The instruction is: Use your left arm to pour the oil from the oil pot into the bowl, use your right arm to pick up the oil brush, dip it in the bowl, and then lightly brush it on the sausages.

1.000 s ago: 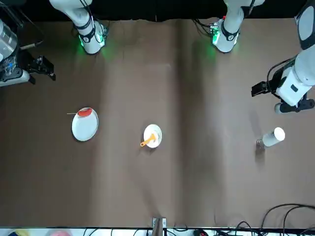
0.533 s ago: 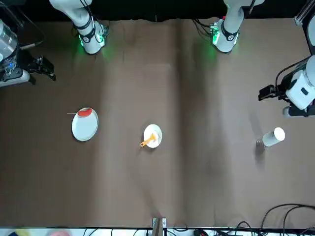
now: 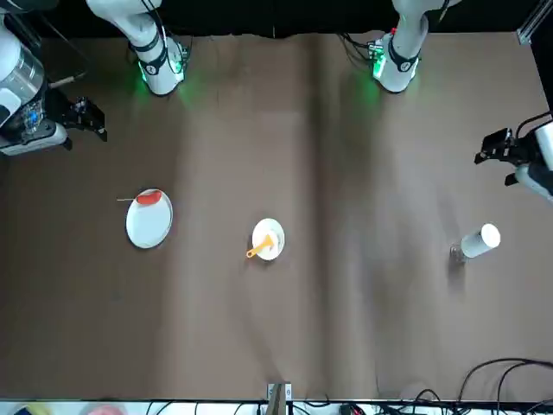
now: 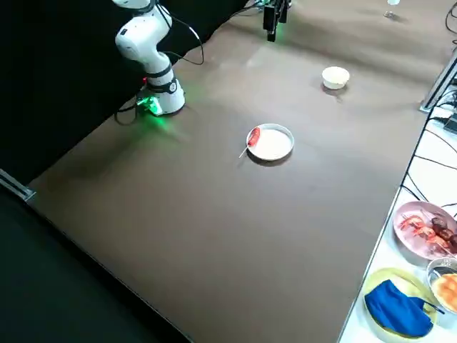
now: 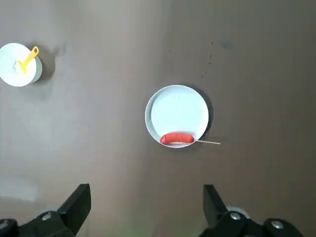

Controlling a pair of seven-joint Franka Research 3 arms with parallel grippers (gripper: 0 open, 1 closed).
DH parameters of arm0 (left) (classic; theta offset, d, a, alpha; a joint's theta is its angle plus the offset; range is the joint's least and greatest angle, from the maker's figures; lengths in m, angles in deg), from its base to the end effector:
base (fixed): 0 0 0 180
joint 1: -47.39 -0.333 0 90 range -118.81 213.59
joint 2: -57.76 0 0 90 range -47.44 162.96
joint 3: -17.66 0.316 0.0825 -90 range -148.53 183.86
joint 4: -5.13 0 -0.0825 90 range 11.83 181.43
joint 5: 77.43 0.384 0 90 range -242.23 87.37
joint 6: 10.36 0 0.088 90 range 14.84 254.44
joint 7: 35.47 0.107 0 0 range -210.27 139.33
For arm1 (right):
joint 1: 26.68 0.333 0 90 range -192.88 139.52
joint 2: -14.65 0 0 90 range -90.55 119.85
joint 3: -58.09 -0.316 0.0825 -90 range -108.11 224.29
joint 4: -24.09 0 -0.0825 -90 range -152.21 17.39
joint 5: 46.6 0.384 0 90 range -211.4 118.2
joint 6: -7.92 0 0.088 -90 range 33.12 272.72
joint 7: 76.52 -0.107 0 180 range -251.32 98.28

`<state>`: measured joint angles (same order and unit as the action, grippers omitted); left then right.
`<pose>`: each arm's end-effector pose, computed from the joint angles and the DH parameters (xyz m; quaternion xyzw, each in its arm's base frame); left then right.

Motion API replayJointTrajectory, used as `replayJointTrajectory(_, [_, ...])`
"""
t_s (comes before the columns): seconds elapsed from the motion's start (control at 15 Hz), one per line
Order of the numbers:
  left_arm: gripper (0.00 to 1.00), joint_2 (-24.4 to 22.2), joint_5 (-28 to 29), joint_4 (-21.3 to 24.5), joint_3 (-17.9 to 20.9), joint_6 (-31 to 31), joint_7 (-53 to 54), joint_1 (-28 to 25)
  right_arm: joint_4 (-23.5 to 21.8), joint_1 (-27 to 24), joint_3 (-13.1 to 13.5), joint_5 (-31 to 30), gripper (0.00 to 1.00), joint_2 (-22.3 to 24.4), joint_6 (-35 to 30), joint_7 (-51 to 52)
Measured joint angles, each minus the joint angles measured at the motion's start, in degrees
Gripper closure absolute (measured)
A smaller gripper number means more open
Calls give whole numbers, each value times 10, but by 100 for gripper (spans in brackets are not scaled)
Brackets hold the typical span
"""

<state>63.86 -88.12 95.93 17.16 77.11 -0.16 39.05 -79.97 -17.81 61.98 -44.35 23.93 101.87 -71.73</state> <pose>0.5736 0.0585 0.5562 0.9647 -0.2322 -0.0417 0.1171 0.5045 0.0454 0.6000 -0.9961 -0.0841 0.0075 0.0250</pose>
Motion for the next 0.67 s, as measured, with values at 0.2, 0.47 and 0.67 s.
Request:
replayJointTrajectory(0.2, [0, 7, -36, 0, 1, 10, 112, -16, 0, 2, 0, 0, 0, -1, 0, 0])
replayJointTrajectory(0.47, [0, 46, -137, -8, 1, 27, 285, -87, -1, 8, 0, 0, 0, -10, 2, 0])
replayJointTrajectory(0.67, [0, 90, -191, -13, 2, 30, 446, -146, -1, 8, 0, 0, 0, -12, 3, 0])
